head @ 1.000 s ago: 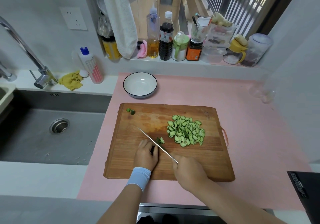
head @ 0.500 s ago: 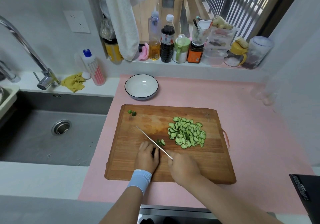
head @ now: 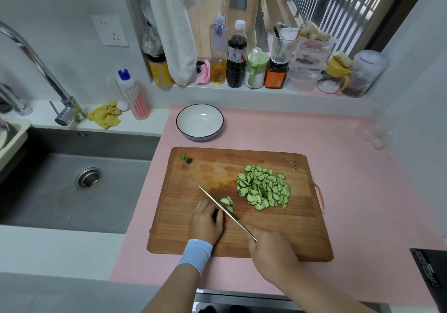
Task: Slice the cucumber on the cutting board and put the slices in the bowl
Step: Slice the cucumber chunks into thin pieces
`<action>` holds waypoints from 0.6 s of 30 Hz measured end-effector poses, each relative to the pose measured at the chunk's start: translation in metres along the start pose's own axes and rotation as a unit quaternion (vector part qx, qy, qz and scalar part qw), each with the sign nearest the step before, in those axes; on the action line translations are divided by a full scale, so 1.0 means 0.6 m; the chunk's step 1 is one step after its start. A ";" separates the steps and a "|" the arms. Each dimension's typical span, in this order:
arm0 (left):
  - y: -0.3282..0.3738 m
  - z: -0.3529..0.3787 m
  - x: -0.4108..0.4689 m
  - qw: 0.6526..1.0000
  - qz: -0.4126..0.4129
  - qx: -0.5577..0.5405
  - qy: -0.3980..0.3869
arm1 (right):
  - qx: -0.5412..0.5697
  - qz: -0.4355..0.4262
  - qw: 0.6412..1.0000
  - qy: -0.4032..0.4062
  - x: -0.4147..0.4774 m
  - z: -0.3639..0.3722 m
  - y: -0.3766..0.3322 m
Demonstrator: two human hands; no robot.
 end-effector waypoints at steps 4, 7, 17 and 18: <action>-0.001 0.000 0.002 1.000 -0.002 0.001 0.002 | -0.005 0.013 0.999 -0.029 0.018 -0.003 -0.013; 0.001 -0.001 0.002 1.000 -0.001 0.003 0.009 | -0.006 0.019 0.999 -0.039 0.038 -0.004 -0.026; 0.002 -0.005 -0.001 1.000 0.016 0.006 0.018 | -0.032 0.009 0.999 -0.035 0.050 0.000 -0.037; 0.002 -0.005 -0.002 1.000 0.012 0.003 0.017 | -0.034 0.002 0.999 -0.030 0.046 0.001 -0.036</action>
Point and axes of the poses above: each hand's wrist, its own x-axis towards the middle knuckle, its own z-axis out of the palm, y = z × x, the point moved 3 cm from there along x, towards the middle knuckle, and after that the axes turned 2 degrees about x, right-handed, at the moved point
